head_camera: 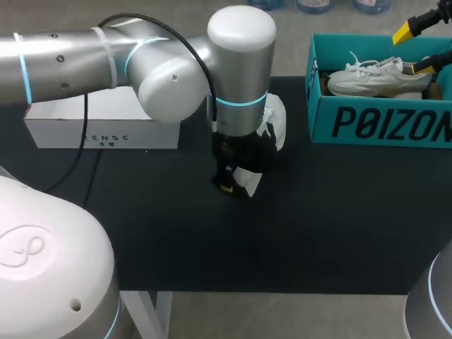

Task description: Take the shoe out of the shoebox, open the shoe tongue, remove and reinsert the insole, then place the shoe into the shoebox

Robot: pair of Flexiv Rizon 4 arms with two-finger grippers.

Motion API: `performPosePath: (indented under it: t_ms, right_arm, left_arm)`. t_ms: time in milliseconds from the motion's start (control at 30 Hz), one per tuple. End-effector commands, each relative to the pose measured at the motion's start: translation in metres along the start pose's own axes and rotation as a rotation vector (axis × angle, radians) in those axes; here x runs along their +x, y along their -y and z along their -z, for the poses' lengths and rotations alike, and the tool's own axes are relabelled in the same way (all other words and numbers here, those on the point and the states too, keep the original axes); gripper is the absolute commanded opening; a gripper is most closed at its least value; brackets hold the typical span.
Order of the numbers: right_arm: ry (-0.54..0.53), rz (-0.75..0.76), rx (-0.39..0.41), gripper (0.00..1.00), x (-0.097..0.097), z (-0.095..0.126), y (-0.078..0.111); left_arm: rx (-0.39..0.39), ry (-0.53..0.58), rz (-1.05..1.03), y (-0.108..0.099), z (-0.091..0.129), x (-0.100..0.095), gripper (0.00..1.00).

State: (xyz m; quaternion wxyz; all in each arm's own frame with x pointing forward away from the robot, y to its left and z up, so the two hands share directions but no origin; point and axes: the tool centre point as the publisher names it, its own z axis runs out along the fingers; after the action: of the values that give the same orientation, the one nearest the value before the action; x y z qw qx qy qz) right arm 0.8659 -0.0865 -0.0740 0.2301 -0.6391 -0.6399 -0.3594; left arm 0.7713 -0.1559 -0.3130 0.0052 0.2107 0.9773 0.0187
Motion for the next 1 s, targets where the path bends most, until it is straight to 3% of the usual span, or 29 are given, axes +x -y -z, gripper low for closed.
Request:
performPosePath:
  t_ms: [33, 367, 567, 767, 1000]
  right_arm:
    - [0.002, -0.001, 0.000, 1.00, 0.000, 0.000, 0.000]
    - [0.002, -0.001, 0.000, 1.00, 0.000, 0.000, 0.000]
    - [0.002, -0.001, 0.000, 1.00, 0.000, 0.000, 0.000]
    - [0.002, -0.001, 0.000, 1.00, 0.000, 0.000, 0.000]
    - [0.002, -0.001, 0.000, 1.00, 0.000, 0.000, 0.000]
  left_arm:
    - [0.026, 0.015, -0.003, -0.013, 0.014, 0.008, 0.00]
    - [0.026, 0.015, -0.003, -0.013, 0.014, 0.008, 0.00]
    - [-0.082, 0.008, -0.469, -0.079, 0.034, 0.022, 0.00]
    - [-0.052, -0.047, -0.681, -0.128, 0.042, 0.025, 0.00]
    - [-0.052, -0.047, -0.681, -0.128, 0.042, 0.025, 0.00]
